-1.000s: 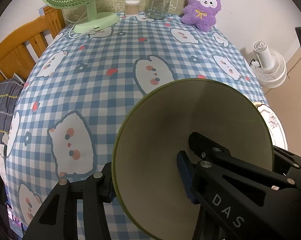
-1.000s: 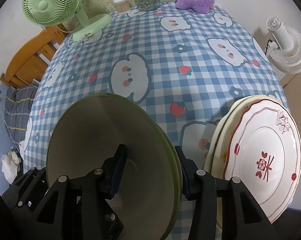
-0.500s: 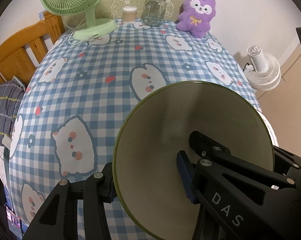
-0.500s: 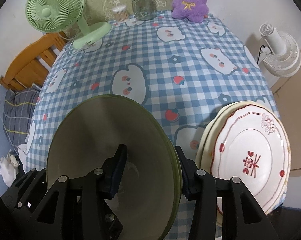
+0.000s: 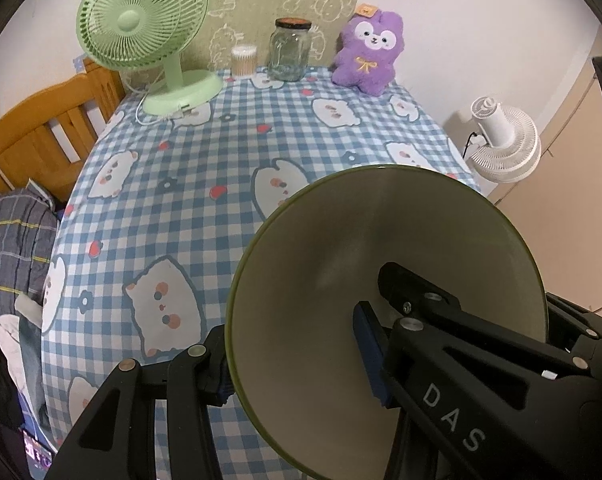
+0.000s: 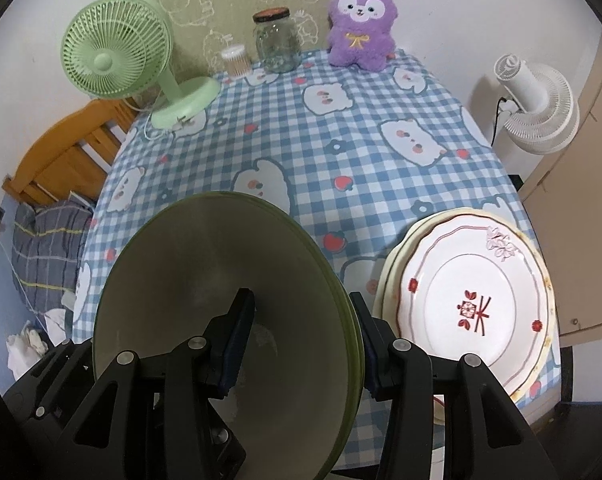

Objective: Organize plates and bowls
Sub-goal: 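Carry the held bowl over the plate stack with both grippers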

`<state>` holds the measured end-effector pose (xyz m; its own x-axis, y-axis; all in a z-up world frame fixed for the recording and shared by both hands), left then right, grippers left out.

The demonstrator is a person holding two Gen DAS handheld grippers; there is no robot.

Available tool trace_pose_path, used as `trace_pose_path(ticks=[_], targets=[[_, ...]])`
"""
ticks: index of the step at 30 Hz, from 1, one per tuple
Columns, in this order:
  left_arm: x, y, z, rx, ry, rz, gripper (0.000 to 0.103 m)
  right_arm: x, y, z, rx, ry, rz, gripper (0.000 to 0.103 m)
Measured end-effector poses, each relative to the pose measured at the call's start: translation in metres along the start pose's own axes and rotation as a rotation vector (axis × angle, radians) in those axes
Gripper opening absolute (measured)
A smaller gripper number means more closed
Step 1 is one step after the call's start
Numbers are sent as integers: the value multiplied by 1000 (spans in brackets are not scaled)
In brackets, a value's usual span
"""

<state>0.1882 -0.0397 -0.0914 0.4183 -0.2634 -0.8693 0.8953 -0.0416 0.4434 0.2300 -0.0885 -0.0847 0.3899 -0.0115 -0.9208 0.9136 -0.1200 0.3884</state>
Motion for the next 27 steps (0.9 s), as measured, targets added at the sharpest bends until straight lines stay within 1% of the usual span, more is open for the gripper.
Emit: trace_pose_path(ticks=[6, 13, 27], targets=[[-8, 2, 12, -2, 11, 24, 51, -8, 5, 12, -8, 13, 13, 51], [-9, 6, 34, -45, 21, 41, 51, -15, 15, 35, -43, 21, 21, 51], [8, 14, 92, -70, 24, 42, 51, -11, 22, 98, -59, 17, 14, 51]])
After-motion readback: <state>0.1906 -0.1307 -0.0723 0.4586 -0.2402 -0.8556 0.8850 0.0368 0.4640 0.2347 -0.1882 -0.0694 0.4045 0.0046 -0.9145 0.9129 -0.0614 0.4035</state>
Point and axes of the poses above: each gripper's, at about its wrist camera, not at the fingertips, and x roughly the way its jaws point, z to its right, y to its top, the point moved 6 cm from there along x, roughly the way its jaws point, and after that the axes turned 6 degrees about -y, right-handed, at the moved point
